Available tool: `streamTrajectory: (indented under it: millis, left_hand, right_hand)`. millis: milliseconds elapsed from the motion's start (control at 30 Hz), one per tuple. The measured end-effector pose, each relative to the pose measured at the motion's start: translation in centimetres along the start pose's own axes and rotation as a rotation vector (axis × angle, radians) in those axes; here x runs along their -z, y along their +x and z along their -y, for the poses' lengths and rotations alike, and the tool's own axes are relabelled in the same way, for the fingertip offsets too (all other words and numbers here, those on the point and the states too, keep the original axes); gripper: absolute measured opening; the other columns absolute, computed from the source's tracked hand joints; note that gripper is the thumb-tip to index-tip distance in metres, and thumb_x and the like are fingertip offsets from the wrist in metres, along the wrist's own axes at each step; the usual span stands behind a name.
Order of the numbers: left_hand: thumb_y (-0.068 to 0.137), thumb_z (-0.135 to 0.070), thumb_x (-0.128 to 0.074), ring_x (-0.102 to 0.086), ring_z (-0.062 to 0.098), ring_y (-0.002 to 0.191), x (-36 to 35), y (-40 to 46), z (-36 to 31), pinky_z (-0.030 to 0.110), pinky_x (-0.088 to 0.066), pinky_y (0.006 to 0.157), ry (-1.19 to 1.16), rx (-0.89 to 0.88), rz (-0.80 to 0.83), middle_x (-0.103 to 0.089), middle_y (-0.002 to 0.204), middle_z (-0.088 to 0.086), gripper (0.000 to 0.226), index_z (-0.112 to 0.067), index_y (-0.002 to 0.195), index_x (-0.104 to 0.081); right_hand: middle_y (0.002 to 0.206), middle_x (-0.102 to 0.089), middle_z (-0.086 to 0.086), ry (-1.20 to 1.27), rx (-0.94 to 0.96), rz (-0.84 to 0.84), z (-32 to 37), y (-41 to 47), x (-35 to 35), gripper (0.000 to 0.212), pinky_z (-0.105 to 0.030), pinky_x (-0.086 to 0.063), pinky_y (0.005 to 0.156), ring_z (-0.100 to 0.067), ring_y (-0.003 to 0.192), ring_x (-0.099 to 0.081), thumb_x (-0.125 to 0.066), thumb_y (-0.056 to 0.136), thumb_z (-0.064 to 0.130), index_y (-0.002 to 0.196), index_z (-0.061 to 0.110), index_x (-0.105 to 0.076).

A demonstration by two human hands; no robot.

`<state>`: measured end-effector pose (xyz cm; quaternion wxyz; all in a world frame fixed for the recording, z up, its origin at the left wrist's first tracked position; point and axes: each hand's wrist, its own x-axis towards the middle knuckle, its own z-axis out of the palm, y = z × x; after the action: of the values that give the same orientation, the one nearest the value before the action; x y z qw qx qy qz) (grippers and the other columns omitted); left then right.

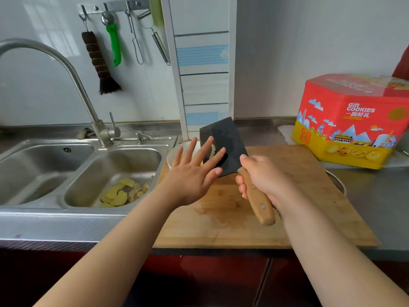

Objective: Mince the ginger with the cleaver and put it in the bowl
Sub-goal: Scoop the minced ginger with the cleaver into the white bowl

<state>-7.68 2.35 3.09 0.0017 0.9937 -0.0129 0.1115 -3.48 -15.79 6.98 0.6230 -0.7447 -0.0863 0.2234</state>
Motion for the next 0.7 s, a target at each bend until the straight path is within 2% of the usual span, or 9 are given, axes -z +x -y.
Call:
streamTrajectory:
  millis: [167,300,400,500,567,633,700]
  left_hand:
    - [0.089,-0.063,0.008,0.023,0.026,0.145,-0.3,1.7,2.0,0.052,0.007,0.118,0.033,0.077,0.067,0.022,0.159,-0.01,0.058,-0.053,0.146,0.011]
    - [0.091,-0.061,0.006,0.022,0.024,0.146,-1.0,2.9,2.9,0.05,0.009,0.118,-0.059,0.136,0.106,0.021,0.159,-0.008,0.056,-0.051,0.146,0.012]
    - [0.097,-0.057,0.001,0.019,0.021,0.146,-1.8,3.5,3.5,0.048,0.007,0.118,-0.174,0.196,0.11,0.018,0.16,-0.009,0.055,-0.043,0.15,0.01]
    - [0.098,-0.055,-0.001,0.016,0.018,0.147,-2.3,3.6,3.6,0.046,0.005,0.118,-0.276,0.264,0.077,0.014,0.161,-0.008,0.061,-0.031,0.154,-0.002]
    - [0.1,-0.052,-0.003,0.009,0.018,0.148,-2.4,3.4,3.7,0.046,0.002,0.118,-0.262,0.293,0.037,0.004,0.162,-0.007,0.062,-0.025,0.154,-0.014]
    - [0.102,-0.046,-0.007,-0.006,0.019,0.149,-2.2,3.3,3.7,0.048,-0.004,0.119,-0.205,0.29,-0.021,-0.017,0.16,-0.004,0.058,-0.023,0.149,-0.031]
    - [0.103,-0.041,-0.013,-0.027,0.021,0.142,-2.0,3.3,3.6,0.048,-0.013,0.118,-0.166,0.278,-0.081,-0.042,0.149,-0.001,0.054,-0.021,0.137,-0.05]
  right_hand:
    - [0.063,-0.058,-0.008,-0.057,-0.011,0.007,0.5,0.7,-0.5,0.026,-0.028,-0.048,0.046,-0.018,0.047,-0.052,-0.039,0.105,0.033,0.094,0.014,-0.053]
    - [0.066,-0.058,-0.008,-0.081,-0.005,0.004,0.5,0.6,-0.4,0.026,-0.027,-0.048,0.046,-0.017,0.048,-0.053,-0.039,0.105,0.033,0.098,0.013,-0.054]
    - [0.065,-0.059,-0.006,-0.097,-0.001,-0.005,0.4,0.4,0.1,0.025,-0.024,-0.049,0.044,-0.014,0.047,-0.054,-0.04,0.104,0.033,0.1,0.014,-0.055]
    - [0.063,-0.06,-0.005,-0.083,-0.001,-0.018,0.1,-0.1,0.9,0.024,-0.024,-0.049,0.044,-0.014,0.046,-0.055,-0.041,0.104,0.034,0.101,0.015,-0.055]
    - [0.063,-0.06,-0.005,-0.065,0.001,-0.031,-0.2,-0.5,1.6,0.023,-0.025,-0.05,0.046,-0.014,0.048,-0.055,-0.041,0.104,0.035,0.101,0.017,-0.055]
    - [0.065,-0.06,-0.006,-0.068,0.008,-0.055,-0.4,-0.8,2.2,0.024,-0.025,-0.049,0.046,-0.015,0.049,-0.055,-0.041,0.104,0.036,0.099,0.017,-0.055]
    - [0.067,-0.06,-0.006,-0.099,0.021,-0.084,-0.6,-1.1,2.9,0.025,-0.025,-0.049,0.047,-0.015,0.051,-0.055,-0.041,0.104,0.037,0.097,0.017,-0.055]
